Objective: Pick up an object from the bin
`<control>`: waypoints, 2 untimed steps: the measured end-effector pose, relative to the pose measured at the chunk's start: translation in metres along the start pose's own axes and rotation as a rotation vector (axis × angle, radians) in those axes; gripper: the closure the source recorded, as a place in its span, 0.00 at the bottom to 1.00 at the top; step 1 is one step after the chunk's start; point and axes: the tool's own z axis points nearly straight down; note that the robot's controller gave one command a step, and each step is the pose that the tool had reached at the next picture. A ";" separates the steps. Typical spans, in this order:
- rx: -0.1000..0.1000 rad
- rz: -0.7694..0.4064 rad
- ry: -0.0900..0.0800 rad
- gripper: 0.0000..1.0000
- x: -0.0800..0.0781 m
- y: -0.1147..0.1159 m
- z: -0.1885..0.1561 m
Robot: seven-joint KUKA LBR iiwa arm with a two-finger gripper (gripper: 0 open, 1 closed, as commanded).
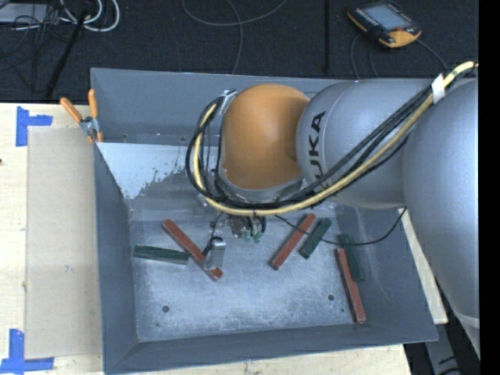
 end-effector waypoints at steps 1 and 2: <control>0.001 0.056 0.006 0.00 0.025 0.038 0.060; 0.002 0.091 0.006 1.00 0.022 0.024 0.084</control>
Offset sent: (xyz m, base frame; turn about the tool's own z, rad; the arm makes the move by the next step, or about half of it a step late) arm -0.0229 0.0239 -0.0836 0.0882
